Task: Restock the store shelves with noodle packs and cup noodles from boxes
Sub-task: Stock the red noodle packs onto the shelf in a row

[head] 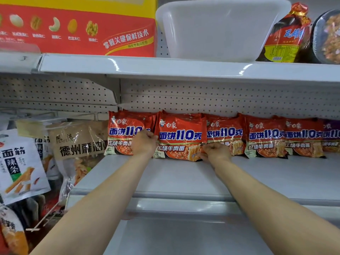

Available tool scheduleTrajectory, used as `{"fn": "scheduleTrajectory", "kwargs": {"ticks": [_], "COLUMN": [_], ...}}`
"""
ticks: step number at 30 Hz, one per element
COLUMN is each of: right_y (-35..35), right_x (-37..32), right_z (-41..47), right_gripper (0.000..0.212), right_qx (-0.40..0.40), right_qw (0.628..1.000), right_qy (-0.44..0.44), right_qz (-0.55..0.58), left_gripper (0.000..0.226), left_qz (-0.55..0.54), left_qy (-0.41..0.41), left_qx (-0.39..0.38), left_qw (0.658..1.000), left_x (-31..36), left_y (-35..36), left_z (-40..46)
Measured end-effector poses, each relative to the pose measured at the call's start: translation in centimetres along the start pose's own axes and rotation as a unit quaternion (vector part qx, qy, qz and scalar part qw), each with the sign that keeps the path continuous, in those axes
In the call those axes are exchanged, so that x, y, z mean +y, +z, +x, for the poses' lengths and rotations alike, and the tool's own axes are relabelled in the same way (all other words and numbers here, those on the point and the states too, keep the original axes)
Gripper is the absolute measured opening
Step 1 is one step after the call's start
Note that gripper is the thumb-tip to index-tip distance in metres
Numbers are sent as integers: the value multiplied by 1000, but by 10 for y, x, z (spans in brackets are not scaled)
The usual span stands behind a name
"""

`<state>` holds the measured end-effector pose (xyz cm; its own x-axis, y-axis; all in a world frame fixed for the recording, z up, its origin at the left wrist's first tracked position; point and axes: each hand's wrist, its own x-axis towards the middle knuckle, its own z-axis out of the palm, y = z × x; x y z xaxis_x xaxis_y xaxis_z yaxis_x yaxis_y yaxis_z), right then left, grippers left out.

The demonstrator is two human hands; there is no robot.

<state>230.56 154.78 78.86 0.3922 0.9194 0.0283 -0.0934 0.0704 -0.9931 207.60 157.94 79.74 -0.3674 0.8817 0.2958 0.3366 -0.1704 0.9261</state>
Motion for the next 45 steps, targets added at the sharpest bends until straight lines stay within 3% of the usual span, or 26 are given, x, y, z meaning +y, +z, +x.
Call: {"fn": "scheduleTrajectory", "kwargs": {"ticks": [7,11,16,21,25,28,30,34,37,42,45], "right_y": [1,3,-1,-16,-41,-68,-90,-141,-187,-253,-293], "right_x": [3,4,-5,-13,-24,-37,-42,-53,-57,-51,-40], "right_z": [1,-2,-8,-20,-34,-50,-60,-77,-92,-116,-128], "right_gripper": [4,40,47,32,39,15,13,34,24,5,4], "right_qx": [-40,-65,-74,-96,-112,-132,-136,-171,-184,-193,-198], "right_qw": [999,997,996,995,994,991,990,985,982,980,979], "right_qy": [-5,-25,-31,-23,-12,-2,-11,-26,-30,-43,-42], "right_qz": [7,-28,-47,-24,-14,-19,-31,-24,-10,-5,-2], "left_gripper": [12,36,54,53,47,40,30,20,19,41,31], "left_qz": [39,52,13,-43,-160,-231,-270,-305,-333,-338,-344], "left_qy": [15,10,-13,-20,-57,-74,-83,-95,-103,-123,-142], "left_qx": [-11,-12,-16,-25,-23,-34,-36,-39,-39,-25,-10], "left_qw": [999,999,1000,999,985,970,959,947,937,933,928], "left_x": [15,19,31,47,67,82,93,118,129,131,127], "left_y": [0,-1,2,15,32,47,58,80,102,133,154], "left_z": [-18,-21,-41,-74,-111,-142,-167,-226,-271,-338,-377]}}
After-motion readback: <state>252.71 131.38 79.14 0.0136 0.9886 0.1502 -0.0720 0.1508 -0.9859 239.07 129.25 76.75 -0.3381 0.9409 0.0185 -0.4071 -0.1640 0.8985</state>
